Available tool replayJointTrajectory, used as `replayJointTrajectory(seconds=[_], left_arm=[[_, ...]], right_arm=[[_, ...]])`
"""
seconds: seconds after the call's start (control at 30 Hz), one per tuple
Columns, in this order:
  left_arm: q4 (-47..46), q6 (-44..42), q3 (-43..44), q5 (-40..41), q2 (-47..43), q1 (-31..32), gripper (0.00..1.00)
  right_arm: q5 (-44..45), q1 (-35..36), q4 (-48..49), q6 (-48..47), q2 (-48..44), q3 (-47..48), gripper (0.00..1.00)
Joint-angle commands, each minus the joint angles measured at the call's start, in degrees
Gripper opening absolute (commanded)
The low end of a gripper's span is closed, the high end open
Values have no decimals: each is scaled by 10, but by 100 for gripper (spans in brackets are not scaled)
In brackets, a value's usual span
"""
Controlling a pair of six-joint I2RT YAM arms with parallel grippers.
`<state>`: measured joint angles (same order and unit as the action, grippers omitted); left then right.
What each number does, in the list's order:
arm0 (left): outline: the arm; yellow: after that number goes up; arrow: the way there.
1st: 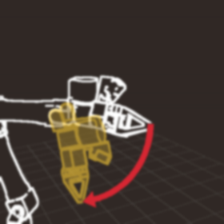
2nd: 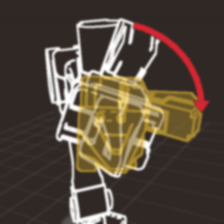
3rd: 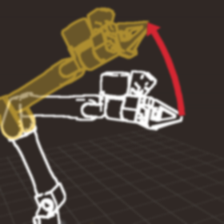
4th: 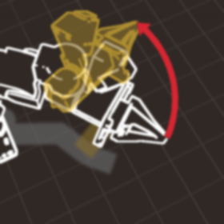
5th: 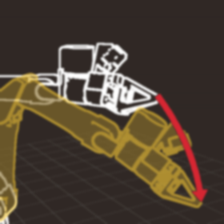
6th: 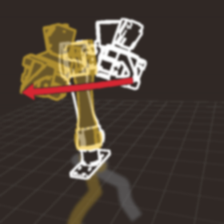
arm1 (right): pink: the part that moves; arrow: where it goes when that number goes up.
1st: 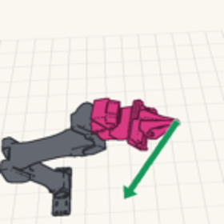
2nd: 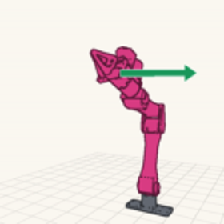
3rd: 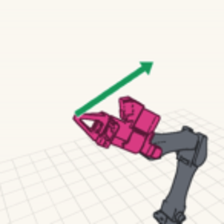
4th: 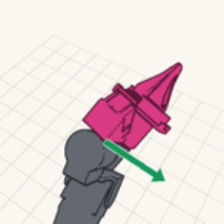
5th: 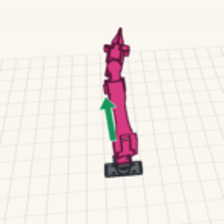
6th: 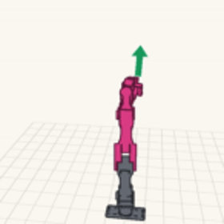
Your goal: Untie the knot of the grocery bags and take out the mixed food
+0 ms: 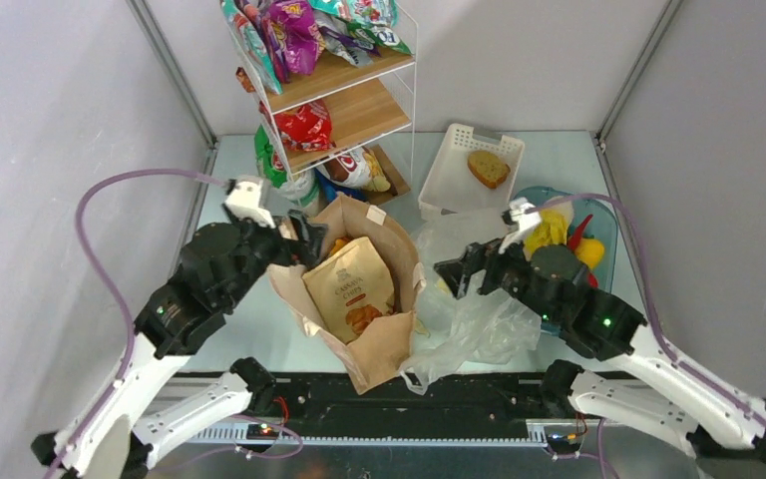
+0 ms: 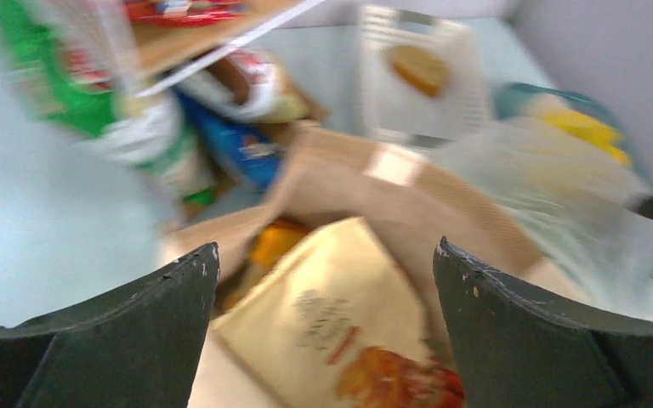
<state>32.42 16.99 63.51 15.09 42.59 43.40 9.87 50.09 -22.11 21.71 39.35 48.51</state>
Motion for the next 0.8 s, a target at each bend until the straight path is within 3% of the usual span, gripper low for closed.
replayJointTrajectory(seconds=[0.0,0.13,0.27,0.33,0.37,0.43,0.53,0.67,0.77], left_arm=[[88,-63,-18,50,-36,-105,100],[88,-64,-66,89,-70,-145,100],[74,-52,-112,15,-70,-165,100],[59,-52,-134,-27,-65,-169,84],[52,-53,-149,-31,-63,-172,66],[35,-55,-163,-40,-65,-177,44],[21,-58,-178,-56,-74,-181,20],[9,-60,-194,-79,-86,-183,3],[7,-59,-199,-81,-87,-183,0]], right_arm=[[45,83,50,-36,80,77,99],[55,142,51,-66,190,158,99],[19,158,13,-75,324,256,99],[16,165,-37,-72,391,305,99],[15,175,-50,-76,412,319,99],[12,185,-92,-70,500,360,99],[-18,186,-133,-53,577,388,99],[-68,186,-136,-27,685,389,99],[-55,191,-119,-11,755,376,97]])
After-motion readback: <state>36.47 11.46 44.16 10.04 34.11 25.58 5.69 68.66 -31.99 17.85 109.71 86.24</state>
